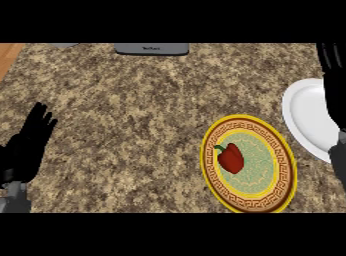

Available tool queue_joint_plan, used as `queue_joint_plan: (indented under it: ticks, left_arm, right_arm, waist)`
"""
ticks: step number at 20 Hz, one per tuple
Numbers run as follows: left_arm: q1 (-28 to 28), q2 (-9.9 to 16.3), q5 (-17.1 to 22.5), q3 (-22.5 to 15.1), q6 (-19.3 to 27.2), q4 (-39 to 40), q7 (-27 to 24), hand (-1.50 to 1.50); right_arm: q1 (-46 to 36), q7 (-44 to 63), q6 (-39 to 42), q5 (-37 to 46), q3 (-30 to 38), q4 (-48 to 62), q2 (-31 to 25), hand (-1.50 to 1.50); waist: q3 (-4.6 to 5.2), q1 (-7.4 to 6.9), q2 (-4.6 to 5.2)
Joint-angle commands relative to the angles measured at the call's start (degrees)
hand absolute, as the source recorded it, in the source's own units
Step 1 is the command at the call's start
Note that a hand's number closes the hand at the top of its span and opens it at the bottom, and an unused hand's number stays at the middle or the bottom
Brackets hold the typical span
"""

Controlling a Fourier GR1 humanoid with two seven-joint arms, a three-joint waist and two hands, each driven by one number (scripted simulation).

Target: Pick the bell pepper from the plate and place it in the plate

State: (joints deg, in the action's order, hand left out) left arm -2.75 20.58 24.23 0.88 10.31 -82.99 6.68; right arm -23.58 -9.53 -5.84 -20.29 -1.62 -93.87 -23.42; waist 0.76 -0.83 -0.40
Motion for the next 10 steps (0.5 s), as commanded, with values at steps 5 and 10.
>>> queue_joint_plan:
  ticks: [5,10]
  left_arm:
    - [-1.43,3.21,-9.36,-5.44,-3.99,-0.36,-7.98,0.0]
    - [1.45,0.97,-12.07,-8.49,-3.62,0.31,-11.22,0.0]
  right_arm:
    - [0.28,12.99,1.12,4.38,-19.53,6.55,9.42,1.5]
    - [7.49,5.29,-18.62,24.92,-23.79,8.79,13.71,-1.5]
  waist:
    - [-0.52,-1.37,1.2]
    - [-0.72,0.7,0.54]
